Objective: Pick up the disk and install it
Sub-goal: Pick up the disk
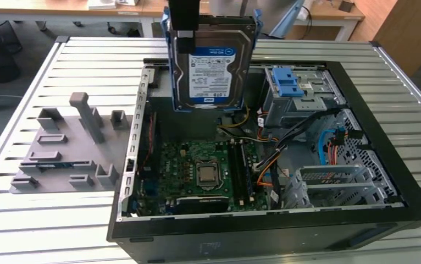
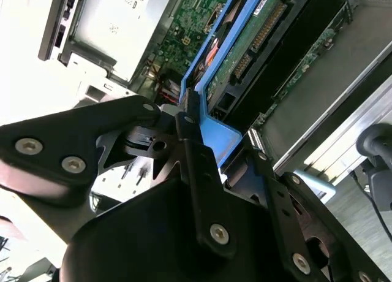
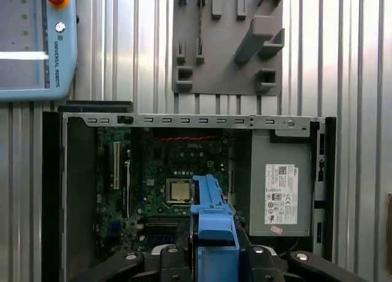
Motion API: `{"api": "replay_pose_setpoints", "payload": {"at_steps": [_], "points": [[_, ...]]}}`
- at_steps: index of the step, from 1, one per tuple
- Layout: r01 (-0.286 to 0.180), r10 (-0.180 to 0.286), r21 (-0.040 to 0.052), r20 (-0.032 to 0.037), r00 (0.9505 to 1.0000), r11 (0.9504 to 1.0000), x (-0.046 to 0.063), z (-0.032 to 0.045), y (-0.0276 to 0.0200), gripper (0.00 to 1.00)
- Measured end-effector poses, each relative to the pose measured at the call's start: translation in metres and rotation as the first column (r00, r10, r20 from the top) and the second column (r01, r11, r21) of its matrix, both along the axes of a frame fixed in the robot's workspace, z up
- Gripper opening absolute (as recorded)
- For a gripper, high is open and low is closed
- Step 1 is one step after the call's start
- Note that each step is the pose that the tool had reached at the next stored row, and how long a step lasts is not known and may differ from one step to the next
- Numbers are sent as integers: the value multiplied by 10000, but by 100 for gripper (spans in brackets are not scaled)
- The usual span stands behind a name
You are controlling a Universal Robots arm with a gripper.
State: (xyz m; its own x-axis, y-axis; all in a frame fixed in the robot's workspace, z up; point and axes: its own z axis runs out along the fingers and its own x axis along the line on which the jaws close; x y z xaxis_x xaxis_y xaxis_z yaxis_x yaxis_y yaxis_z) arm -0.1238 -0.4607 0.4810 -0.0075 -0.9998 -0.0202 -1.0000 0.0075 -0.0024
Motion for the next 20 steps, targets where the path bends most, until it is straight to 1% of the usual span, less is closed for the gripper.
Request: {"api": "replay_pose_setpoints", "payload": {"at_steps": [16, 20], "points": [[-2, 2, 1, -13, 10000, 10000, 428, 0, -77, 36], [0, 0, 0, -16, 10000, 10000, 527, 0, -107, 36]]}}
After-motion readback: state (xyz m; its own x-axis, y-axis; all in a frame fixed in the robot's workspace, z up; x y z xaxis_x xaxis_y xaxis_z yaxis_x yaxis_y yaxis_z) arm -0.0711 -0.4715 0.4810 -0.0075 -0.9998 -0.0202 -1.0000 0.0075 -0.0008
